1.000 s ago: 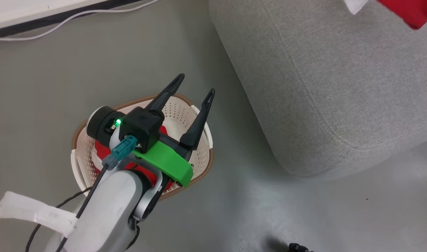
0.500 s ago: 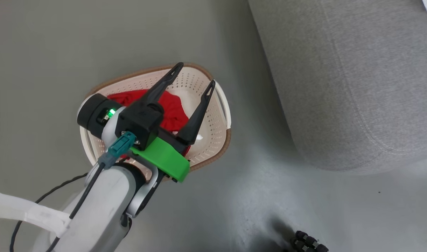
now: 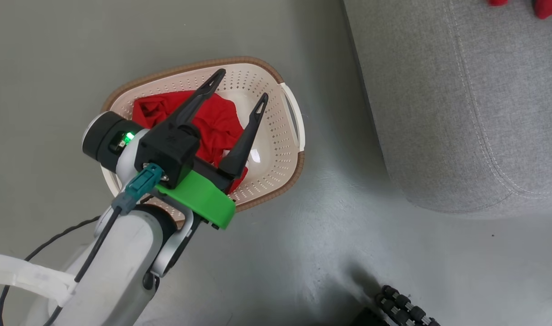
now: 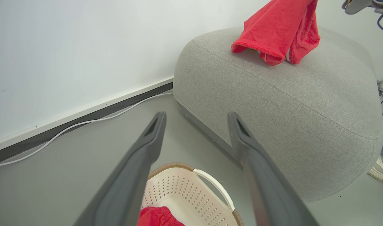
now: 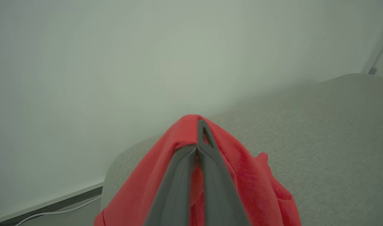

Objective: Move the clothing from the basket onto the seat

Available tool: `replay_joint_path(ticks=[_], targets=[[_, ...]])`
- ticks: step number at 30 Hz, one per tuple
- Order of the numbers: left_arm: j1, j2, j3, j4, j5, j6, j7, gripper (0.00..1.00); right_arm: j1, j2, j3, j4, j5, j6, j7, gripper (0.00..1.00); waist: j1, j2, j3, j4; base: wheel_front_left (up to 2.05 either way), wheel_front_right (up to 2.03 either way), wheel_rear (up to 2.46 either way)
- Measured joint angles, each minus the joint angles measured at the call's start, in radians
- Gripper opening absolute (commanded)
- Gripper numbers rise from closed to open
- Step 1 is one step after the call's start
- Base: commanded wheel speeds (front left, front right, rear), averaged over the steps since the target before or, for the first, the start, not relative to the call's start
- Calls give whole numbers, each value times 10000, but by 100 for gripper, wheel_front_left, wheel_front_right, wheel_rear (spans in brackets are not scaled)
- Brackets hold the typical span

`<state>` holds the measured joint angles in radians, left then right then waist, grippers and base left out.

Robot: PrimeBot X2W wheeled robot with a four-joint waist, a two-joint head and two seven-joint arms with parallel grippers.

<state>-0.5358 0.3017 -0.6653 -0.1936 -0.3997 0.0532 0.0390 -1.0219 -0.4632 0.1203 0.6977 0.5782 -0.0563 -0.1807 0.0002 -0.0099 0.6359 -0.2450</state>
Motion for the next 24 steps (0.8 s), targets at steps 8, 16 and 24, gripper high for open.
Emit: replay_joint_path(ticks=[8,16,24], targets=[[7,52,33,-8,0,17,48,100,614,585,802,924,-506,125,-265,0,-1,0,58,-78,0,0,0],[32,56,293,17,-23,138,-119,100,744,1011,1037,1143,-604,395,-560,100,-1,0,-2,-326,0,0,0],[301,-40,546,458,-286,186,-775,100,1319,1032,1055,1126,-855,681,-709,100,-1,0,-381,-461,0,0,0]])
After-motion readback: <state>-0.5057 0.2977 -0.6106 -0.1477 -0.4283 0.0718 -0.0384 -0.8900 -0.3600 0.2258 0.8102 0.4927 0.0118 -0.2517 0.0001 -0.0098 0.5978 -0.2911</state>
